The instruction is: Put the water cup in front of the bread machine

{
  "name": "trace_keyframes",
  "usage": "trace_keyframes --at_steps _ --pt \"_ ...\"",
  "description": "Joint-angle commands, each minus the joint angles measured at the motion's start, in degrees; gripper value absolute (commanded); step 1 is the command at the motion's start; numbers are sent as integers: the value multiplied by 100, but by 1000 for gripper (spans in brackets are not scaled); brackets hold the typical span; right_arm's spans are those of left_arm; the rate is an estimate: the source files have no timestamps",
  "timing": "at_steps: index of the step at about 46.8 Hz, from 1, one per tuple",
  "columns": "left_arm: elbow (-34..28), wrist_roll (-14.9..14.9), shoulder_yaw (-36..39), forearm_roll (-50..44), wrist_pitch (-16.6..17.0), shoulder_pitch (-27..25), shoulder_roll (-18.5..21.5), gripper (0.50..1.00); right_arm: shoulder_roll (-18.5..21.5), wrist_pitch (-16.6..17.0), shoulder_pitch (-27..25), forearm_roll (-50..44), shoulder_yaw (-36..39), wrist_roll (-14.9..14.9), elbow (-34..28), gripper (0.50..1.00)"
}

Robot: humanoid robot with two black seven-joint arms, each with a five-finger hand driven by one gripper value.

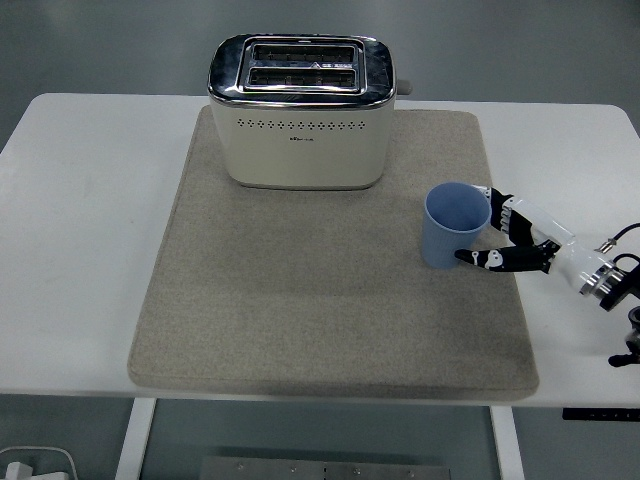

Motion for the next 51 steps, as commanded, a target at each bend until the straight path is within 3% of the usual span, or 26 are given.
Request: trace_keyframes --at_steps 1,11,19,25,30,51 --pt "0 6 0 -8 0 0 0 1000 39 -3 1 -2 -10 0 -15 911" --pt "0 -3 0 0 0 0 0 1000 224 -135 63 -2 -28 0 -32 909" --pt "0 -3 0 -8 0 0 0 1000 241 -222 124 -10 -133 0 -50 862" --pt "0 -3 0 -8 0 0 0 1000 382 -275 230 -133 -212 0 -76 711" --pt "0 6 0 0 0 0 0 1000 382 -337 326 -151 -327 -116 -120 500" --pt "0 6 0 0 0 0 0 1000 356 -284 625 -37 -300 -398 -103 500"
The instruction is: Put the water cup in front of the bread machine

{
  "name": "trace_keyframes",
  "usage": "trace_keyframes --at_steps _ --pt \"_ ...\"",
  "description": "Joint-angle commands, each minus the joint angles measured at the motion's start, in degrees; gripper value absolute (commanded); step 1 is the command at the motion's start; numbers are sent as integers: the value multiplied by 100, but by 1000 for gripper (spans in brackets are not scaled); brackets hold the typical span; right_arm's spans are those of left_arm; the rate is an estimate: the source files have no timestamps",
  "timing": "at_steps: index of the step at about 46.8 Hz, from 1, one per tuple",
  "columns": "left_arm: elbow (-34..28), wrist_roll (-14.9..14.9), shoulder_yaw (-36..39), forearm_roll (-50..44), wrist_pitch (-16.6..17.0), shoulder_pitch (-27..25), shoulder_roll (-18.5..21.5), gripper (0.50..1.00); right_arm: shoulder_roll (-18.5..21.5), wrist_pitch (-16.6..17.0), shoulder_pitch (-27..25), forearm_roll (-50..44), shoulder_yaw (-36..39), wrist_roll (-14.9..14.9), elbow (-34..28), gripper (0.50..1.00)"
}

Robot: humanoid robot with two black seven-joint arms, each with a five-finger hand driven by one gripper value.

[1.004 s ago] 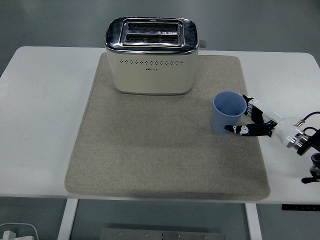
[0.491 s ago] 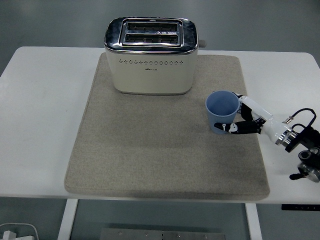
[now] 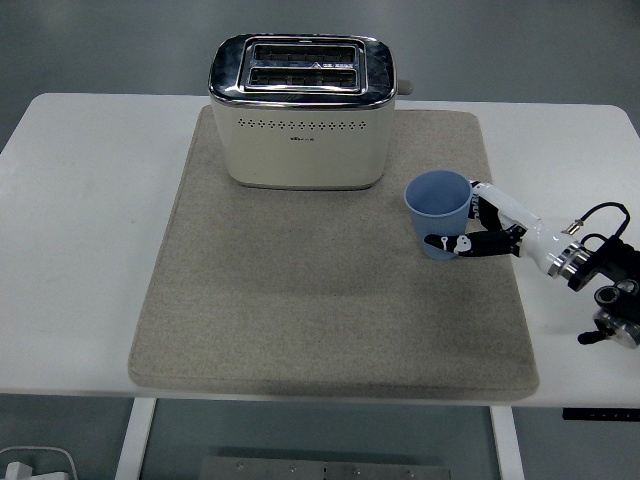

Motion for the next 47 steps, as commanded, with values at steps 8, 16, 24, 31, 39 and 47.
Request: trace_keyframes --at_steps 8,16,24,31,39,47 --pt "0 -6 0 4 0 0 0 1000 7 23 88 18 35 -12 113 500" --pt "0 -6 0 -5 0 0 0 1000 33 -12 79 290 44 -12 456 500" --pt "0 2 0 4 0 0 0 1000 525 -231 97 484 53 -126 571 500" --pt "0 2 0 4 0 0 0 1000 1043 -521 97 466 53 -153 457 500" --pt "0 2 0 4 0 0 0 1000 1702 -733 106 431 53 -161 105 500" --pt "0 2 0 -5 0 0 0 1000 2353 -829 220 387 -9 -161 -404 500"
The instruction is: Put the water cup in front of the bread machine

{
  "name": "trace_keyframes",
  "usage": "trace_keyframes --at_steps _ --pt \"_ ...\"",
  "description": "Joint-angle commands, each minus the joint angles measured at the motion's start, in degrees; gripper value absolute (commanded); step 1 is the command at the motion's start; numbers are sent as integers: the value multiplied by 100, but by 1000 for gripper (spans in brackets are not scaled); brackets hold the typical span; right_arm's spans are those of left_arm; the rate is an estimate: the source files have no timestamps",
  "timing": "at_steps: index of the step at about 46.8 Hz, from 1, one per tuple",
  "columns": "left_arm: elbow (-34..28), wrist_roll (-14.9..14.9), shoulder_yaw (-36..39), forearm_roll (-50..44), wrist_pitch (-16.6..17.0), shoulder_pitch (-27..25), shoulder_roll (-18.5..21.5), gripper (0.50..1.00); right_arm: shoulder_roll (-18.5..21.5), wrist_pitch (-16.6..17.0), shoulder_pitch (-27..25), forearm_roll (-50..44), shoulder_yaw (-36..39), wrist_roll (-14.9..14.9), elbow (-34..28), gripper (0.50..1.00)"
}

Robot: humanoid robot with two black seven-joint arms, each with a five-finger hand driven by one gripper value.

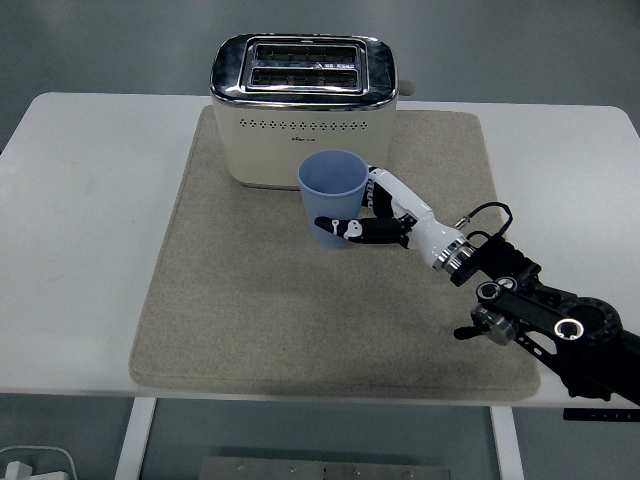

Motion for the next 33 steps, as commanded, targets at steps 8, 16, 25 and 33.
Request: trace_keyframes --at_steps 8,16,25,33 --pt "0 1 0 -9 0 -1 0 1000 807 -122 228 -30 -69 2 -854 500" --pt "0 1 0 0 0 -1 0 1000 817 -122 377 -30 -69 11 -1329 500" --pt "0 1 0 0 0 -1 0 1000 817 -113 404 -30 -78 28 -1452 500" --pt "0 1 0 -9 0 -1 0 1000 817 -87 342 -22 -78 46 -1356 500"
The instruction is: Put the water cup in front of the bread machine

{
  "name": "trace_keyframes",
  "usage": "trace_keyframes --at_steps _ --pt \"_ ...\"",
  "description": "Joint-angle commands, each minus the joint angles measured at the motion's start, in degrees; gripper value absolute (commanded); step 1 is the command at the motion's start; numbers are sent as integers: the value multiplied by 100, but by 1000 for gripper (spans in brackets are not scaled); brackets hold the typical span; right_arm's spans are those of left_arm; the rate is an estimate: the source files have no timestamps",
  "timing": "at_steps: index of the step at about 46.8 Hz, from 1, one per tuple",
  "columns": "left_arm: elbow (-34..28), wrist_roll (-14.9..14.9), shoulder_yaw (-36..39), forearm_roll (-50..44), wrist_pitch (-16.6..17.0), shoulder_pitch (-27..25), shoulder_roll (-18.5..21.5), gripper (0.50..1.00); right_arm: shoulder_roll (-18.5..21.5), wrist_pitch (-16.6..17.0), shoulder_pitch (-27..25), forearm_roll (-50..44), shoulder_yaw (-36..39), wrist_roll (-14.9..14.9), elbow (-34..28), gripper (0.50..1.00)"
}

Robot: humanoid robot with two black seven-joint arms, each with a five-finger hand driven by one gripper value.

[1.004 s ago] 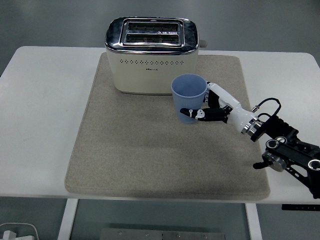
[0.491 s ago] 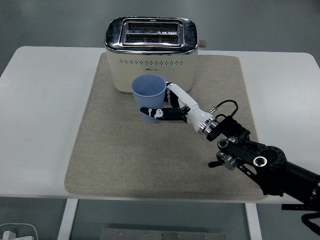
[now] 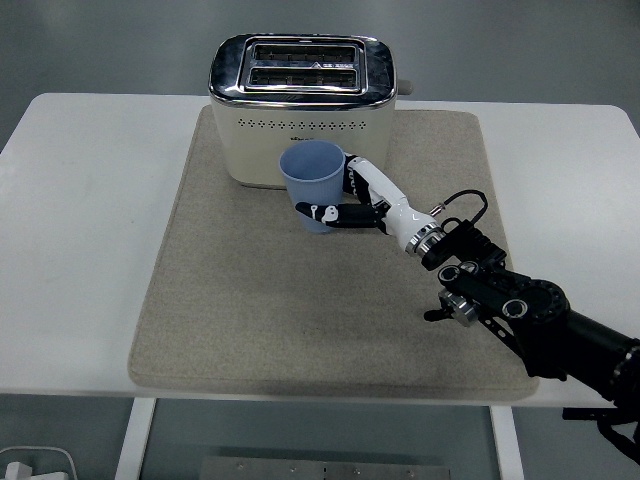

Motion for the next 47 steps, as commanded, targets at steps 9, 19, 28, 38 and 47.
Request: trace_keyframes --at_steps 9,19,28,38,47 --pt "0 3 0 -8 0 0 0 1000 -1 -34 -35 8 -149 9 395 500" --pt "0 3 0 1 0 0 0 1000 -1 -34 -105 0 -149 26 368 504" --pt "0 3 0 1 0 0 0 1000 -1 -8 -140 8 -158 26 377 934" --pt "0 -6 0 -8 0 0 0 1000 -1 -8 -158 8 -149 26 395 934" --pt "0 3 0 1 0 0 0 1000 -1 1 -149 8 -149 26 421 934"
